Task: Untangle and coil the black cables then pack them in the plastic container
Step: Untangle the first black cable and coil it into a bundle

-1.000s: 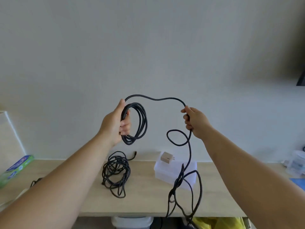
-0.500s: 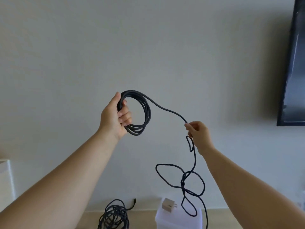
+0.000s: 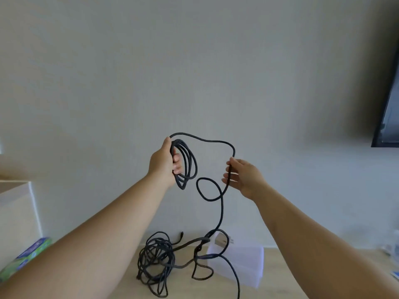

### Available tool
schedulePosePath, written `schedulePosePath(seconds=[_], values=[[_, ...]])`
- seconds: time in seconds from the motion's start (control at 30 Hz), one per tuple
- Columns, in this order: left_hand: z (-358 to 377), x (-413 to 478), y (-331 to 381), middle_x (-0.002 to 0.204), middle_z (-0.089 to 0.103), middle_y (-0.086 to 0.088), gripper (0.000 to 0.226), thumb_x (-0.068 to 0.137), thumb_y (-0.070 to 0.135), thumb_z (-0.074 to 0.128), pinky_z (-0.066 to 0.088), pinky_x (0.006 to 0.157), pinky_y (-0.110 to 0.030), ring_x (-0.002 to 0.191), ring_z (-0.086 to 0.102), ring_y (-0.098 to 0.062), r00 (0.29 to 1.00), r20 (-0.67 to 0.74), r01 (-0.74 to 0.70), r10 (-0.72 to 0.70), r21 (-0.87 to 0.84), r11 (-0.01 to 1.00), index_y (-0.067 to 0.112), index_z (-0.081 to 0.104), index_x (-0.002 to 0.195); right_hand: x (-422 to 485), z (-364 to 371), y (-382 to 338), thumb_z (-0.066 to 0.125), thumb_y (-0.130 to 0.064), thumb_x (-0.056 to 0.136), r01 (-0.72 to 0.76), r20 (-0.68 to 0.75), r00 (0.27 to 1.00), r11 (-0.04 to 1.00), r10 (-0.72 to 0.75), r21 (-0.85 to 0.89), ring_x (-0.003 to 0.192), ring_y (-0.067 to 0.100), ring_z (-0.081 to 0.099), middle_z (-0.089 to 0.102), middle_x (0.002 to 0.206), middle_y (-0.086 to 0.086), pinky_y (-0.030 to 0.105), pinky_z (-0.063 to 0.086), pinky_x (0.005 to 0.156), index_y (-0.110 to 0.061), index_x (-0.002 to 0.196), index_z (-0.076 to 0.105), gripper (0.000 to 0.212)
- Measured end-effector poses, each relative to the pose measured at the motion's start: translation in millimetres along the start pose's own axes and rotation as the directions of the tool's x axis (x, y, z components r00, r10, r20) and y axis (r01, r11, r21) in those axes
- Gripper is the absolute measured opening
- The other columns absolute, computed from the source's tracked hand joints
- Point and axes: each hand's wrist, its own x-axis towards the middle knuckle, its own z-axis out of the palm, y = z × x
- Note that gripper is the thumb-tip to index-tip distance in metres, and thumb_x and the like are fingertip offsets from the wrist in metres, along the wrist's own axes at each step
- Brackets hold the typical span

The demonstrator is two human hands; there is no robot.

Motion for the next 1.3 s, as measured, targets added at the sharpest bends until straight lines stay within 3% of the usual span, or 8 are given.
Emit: schedulePosePath(seconds=[0.23,0.37,0.67,0.83,0.93,1.1,1.2,1.3], values=[[4.2,-20.6,-33.5,0.083,0.074,-0.004,0.042,0.101,0.045,0.033,0.021,0.037,-0.020,0.034,0.020,-0.012,0.975,0.218,-0.070,-0.031,0.442,0.894,0.015,0.039,0.073,-12.5,34.8,-10.7,0.061,-0.032,0.091,0.102,0.033,0.995,0.982,-0.098,-0.160,0.055,0.006,0.046,0.062,0.073,-0.005,0.019,0.036,0.055,-0.018,0.080,0.062,0.017],[4.1,-19.0,-34.3,0.066,0.052,-0.003,0.038,0.101,0.041,0.038,0.022,0.037,-0.017,0.033,0.022,-0.009,0.936,0.328,0.005,-0.130,0.356,0.935,0.014,0.039,0.074,-18.8,47.5,-12.2,0.064,-0.028,0.090,0.087,0.054,0.995,0.993,-0.083,-0.081,0.046,0.007,0.049,0.060,0.072,-0.002,0.017,0.043,0.046,-0.014,0.079,0.059,0.019],[-0.8,3.3,-23.7,0.067,0.052,-0.005,0.035,0.100,0.035,0.042,0.022,0.035,-0.017,0.031,0.027,-0.008,0.992,0.112,0.024,-0.055,0.259,0.966,0.012,0.042,0.074,-57.7,48.7,45.2,0.064,-0.043,0.085,0.280,-0.038,0.927,0.754,-0.374,-0.595,0.066,0.007,0.051,0.055,0.073,-0.008,0.022,0.044,0.061,-0.016,0.086,0.056,0.028],[10.3,0.2,-22.4,0.067,0.052,-0.005,0.035,0.099,0.033,0.041,0.023,0.038,-0.015,0.029,0.028,-0.009,0.995,0.103,-0.007,-0.019,0.246,0.969,0.013,0.040,0.072,-60.6,69.0,65.3,0.069,-0.033,0.084,0.053,0.089,0.996,0.875,-0.012,-0.481,0.091,0.010,0.059,0.064,0.101,-0.003,0.020,0.042,0.071,-0.017,0.119,0.047,0.045],[1.6,3.2,-12.2,0.066,0.051,-0.005,0.036,0.101,0.033,0.039,0.022,0.037,-0.017,0.030,0.027,-0.009,0.993,0.111,-0.073,0.042,0.293,0.953,0.012,0.040,0.072,-55.2,66.7,61.2,0.062,-0.018,0.090,0.091,0.156,0.987,0.922,-0.034,-0.377,0.075,0.018,0.066,0.067,0.076,0.003,0.034,0.056,0.079,-0.009,0.104,0.055,0.018],[-27.3,10.8,12.5,0.064,0.047,-0.004,0.038,0.101,0.035,0.038,0.020,0.038,-0.018,0.033,0.026,-0.009,0.977,0.178,-0.198,0.120,0.522,0.830,0.014,0.039,0.070,-47.6,30.1,26.4,0.051,-0.012,0.096,0.263,0.318,0.933,0.923,-0.169,-0.280,0.046,0.012,0.048,0.058,0.059,-0.003,0.025,0.048,0.052,-0.011,0.088,0.059,0.011],[-36.8,7.4,23.5,0.063,0.045,-0.002,0.036,0.101,0.038,0.039,0.019,0.037,-0.018,0.034,0.021,-0.009,0.959,0.284,-0.165,0.019,0.500,0.850,0.015,0.036,0.073,-31.9,6.6,4.1,0.044,-0.012,0.100,0.239,0.158,0.959,0.971,-0.236,-0.001,0.047,0.009,0.040,0.050,0.065,-0.003,0.023,0.040,0.051,-0.010,0.091,0.060,0.019],[-30.2,-6.9,37.7,0.057,0.045,0.003,0.037,0.100,0.040,0.037,0.021,0.036,-0.017,0.033,0.020,-0.007,0.902,0.427,-0.156,-0.060,0.452,0.878,0.017,0.037,0.072,-9.4,-14.6,-7.2,0.045,-0.019,0.100,0.168,-0.072,0.982,0.983,-0.174,-0.076,0.050,0.009,0.041,0.051,0.072,-0.002,0.022,0.044,0.049,-0.010,0.099,0.063,0.020]])
